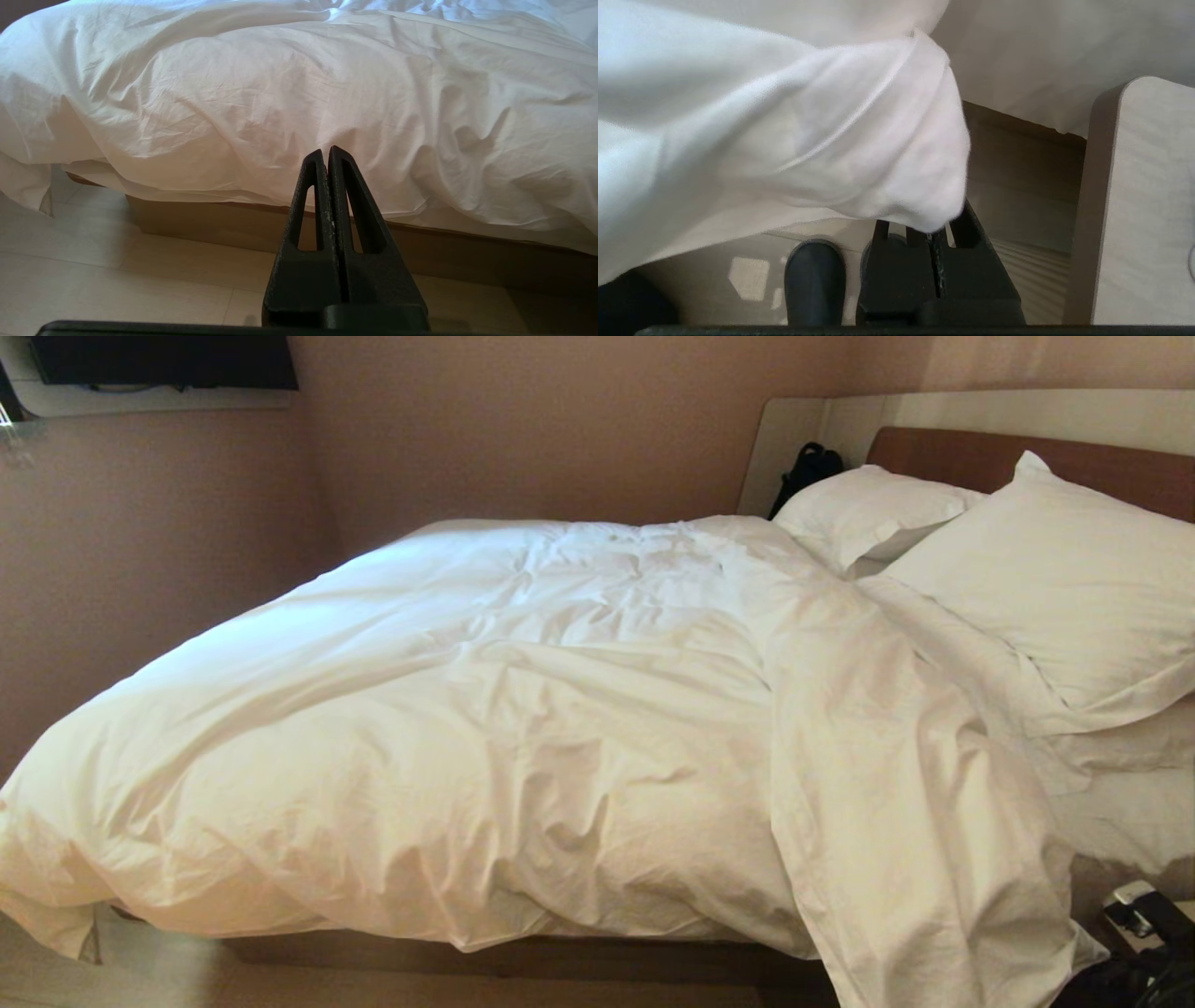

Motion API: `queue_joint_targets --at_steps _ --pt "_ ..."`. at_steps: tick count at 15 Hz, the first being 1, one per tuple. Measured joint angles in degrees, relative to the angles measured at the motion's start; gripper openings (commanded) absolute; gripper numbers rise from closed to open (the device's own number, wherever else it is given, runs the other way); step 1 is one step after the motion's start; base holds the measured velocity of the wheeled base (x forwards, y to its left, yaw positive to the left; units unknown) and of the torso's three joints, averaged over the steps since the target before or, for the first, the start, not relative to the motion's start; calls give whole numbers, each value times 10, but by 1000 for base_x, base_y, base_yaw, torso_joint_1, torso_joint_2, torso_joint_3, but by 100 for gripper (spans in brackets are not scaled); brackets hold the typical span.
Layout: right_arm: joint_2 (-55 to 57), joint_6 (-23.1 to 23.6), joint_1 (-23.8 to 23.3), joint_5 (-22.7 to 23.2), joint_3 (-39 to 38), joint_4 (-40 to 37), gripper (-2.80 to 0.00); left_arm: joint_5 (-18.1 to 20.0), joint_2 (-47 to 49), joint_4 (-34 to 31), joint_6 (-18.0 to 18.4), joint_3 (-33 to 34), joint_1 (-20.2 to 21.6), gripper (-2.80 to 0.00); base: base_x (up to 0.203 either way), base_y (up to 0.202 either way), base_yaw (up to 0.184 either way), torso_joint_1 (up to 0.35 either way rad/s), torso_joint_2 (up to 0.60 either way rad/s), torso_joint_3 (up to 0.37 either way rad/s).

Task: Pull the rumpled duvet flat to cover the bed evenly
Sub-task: Flatten the corners of the folded blanket

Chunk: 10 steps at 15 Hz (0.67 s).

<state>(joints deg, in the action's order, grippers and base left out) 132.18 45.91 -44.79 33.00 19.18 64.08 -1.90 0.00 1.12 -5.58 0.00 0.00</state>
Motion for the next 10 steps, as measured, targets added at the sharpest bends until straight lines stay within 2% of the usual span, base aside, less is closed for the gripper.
queue_joint_targets --at_steps 5,7,8,9,10 --pt "47 -1 -6 51 -84 60 -280 0 0 0 0 0 0 -280 0 0 0 0 0 0" --pt "46 -1 -15 54 -107 102 -280 0 0 0 0 0 0 -280 0 0 0 0 0 0" --pt "45 -1 -18 51 -111 125 -68 0 0 0 0 0 0 -280 0 0 0 0 0 0" --pt "44 -1 -21 45 -113 145 0 0 0 0 0 0 0 -280 0 0 0 0 0 0" --pt "42 -1 -23 39 -114 163 0 0 0 0 0 0 0 -280 0 0 0 0 0 0"
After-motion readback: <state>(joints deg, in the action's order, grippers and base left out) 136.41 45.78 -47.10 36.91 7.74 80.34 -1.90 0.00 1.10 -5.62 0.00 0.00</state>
